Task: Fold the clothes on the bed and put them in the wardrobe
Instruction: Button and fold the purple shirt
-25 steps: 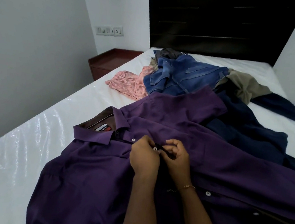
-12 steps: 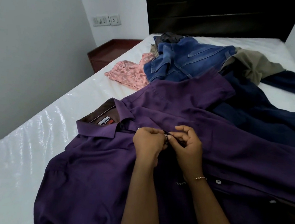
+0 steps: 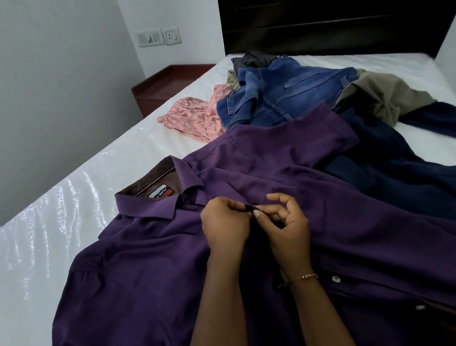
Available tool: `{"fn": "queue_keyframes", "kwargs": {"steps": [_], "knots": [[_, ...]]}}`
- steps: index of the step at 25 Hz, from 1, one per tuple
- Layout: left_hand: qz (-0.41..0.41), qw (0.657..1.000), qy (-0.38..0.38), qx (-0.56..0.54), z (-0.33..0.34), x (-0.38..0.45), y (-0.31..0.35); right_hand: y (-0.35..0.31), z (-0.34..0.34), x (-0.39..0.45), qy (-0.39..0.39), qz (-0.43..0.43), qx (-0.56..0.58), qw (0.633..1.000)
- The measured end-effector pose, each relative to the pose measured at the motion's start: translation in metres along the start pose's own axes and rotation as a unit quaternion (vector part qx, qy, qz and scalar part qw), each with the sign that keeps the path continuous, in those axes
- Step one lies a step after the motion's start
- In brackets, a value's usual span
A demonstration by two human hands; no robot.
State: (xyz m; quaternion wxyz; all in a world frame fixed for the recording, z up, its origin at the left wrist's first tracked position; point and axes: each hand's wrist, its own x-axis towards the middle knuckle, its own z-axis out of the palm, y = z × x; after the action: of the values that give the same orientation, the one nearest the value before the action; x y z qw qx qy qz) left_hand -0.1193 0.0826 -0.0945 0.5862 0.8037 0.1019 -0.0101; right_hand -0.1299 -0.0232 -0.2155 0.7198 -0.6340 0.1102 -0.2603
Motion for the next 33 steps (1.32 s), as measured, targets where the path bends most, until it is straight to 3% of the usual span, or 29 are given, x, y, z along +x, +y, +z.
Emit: {"fn": "queue_keyframes", "kwargs": {"steps": [2,7,13,17,24,29,33], "knots": [[0.008,0.999,0.019,0.029,0.0,0.001,0.0,0.002,-0.002,-0.001,0.0,-0.004,-0.023,1.0],[-0.039,0.995,-0.051,-0.078,-0.005,-0.003,0.014,-0.001,-0.001,-0.002,0.093,-0.016,-0.054,0.994],[-0.016,0.998,-0.041,-0.033,-0.004,-0.01,0.014,-0.01,-0.004,-0.006,0.043,-0.022,-0.047,0.998],[-0.022,0.998,-0.052,-0.042,-0.003,-0.01,0.015,-0.005,-0.002,-0.004,0.06,-0.035,-0.067,0.995],[0.013,1.0,0.01,0.009,-0.001,-0.006,0.009,-0.001,-0.006,-0.001,0.002,-0.087,-0.111,0.99],[0.092,0.98,0.064,0.161,0.001,-0.005,0.006,0.002,-0.01,0.005,-0.014,0.016,-0.017,1.0],[0.034,0.996,0.055,0.068,0.004,-0.012,0.009,0.0,-0.011,0.004,-0.015,0.054,0.015,0.998]]}}
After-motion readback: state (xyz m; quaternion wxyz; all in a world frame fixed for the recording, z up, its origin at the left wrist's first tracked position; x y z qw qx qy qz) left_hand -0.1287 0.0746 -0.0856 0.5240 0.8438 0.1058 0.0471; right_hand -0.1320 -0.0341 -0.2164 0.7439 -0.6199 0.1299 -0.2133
